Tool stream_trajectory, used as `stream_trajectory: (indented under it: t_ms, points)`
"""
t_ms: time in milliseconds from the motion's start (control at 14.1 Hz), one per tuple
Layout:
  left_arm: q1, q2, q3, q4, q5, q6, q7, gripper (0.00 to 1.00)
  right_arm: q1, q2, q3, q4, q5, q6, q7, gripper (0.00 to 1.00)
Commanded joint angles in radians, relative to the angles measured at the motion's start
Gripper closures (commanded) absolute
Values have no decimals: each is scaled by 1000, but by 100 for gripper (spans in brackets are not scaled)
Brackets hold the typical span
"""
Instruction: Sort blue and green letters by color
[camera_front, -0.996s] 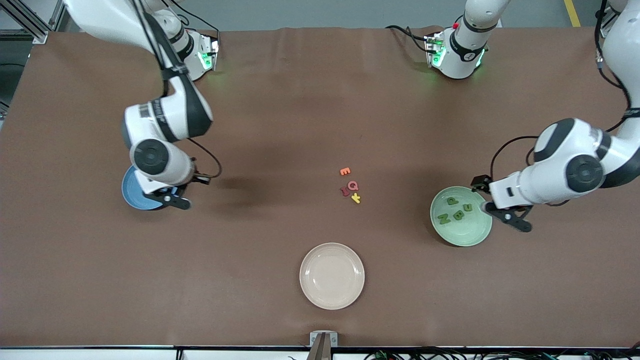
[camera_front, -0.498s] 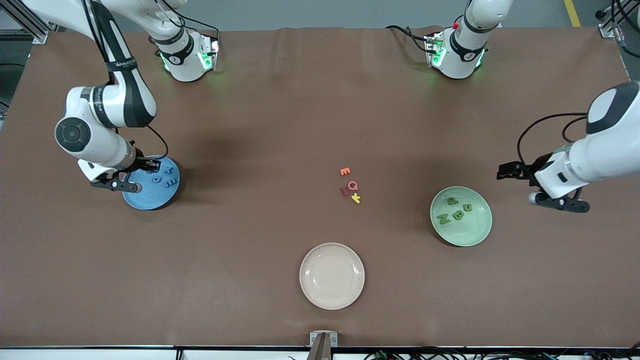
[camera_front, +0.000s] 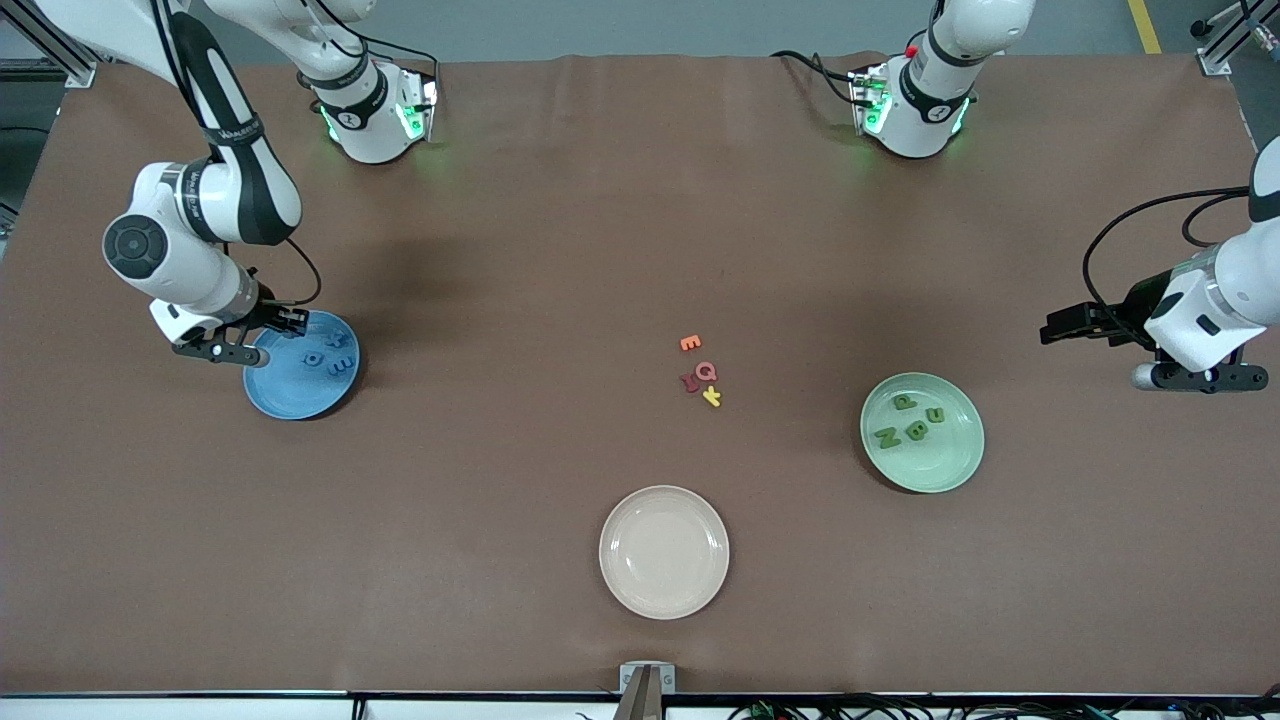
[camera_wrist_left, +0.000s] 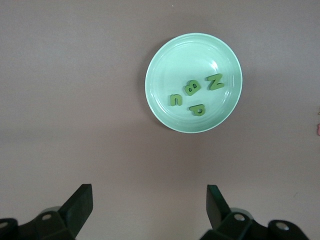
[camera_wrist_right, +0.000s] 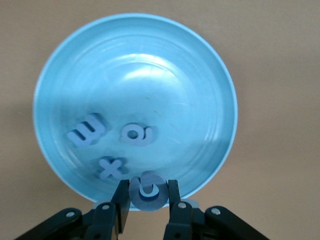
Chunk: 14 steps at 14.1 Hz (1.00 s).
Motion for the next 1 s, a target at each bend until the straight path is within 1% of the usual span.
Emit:
stream_trajectory:
  t_ms: [0, 71, 142, 213, 285, 356, 427, 498, 569, 640, 712, 783, 854, 925]
  points:
    - [-5, -16, -2, 3, 14, -15, -19, 0, -32, 7, 19, -20, -8, 27, -12, 98]
    - [-5, -16, -2, 3, 16, -15, -19, 0, -40, 17, 19, -19, -8, 40, -12, 98]
    - [-5, -14, 1, 6, 14, -13, -19, 0, -54, 28, 19, -19, -8, 47, -11, 93]
    - [-6, -13, 4, 10, 14, -12, -19, 0, -60, 34, 19, -19, -8, 49, -10, 52]
    - [-14, -16, 10, 28, 14, -12, -18, 0, -64, 37, 19, -17, -8, 47, -9, 1]
    - [-32, -32, 24, 33, 10, -3, -18, 1, -67, 38, 19, -17, -8, 44, -9, 0]
    - [-52, -72, 57, 45, -7, 7, -3, 1, -69, 39, 19, -17, -8, 44, -9, 0]
    - [-81, -123, 106, 76, -47, 11, 11, 1, -68, 39, 19, -17, -8, 43, -9, 0]
    - [-119, -172, 163, 102, -132, 19, 49, 1, -66, 36, 21, -13, -8, 32, -6, 0]
    - [-164, -248, 255, 130, -236, 33, 124, 1, -61, 34, 21, -8, -8, 26, 0, 0]
    - [-234, -328, 366, 144, -345, 42, 204, 1, -60, 27, 22, 13, -8, -10, 0, 0]
    - [-312, -408, 495, 147, -440, 48, 273, 1, -60, 25, 25, 56, -6, -70, -4, 0]
    - [-398, -471, 612, 144, -513, 50, 324, 1, -55, 22, 32, 120, -6, -169, -7, 0]
    - [-464, -512, 697, 138, -559, 50, 359, 1, -37, 22, 33, 201, -5, -283, -7, 0]
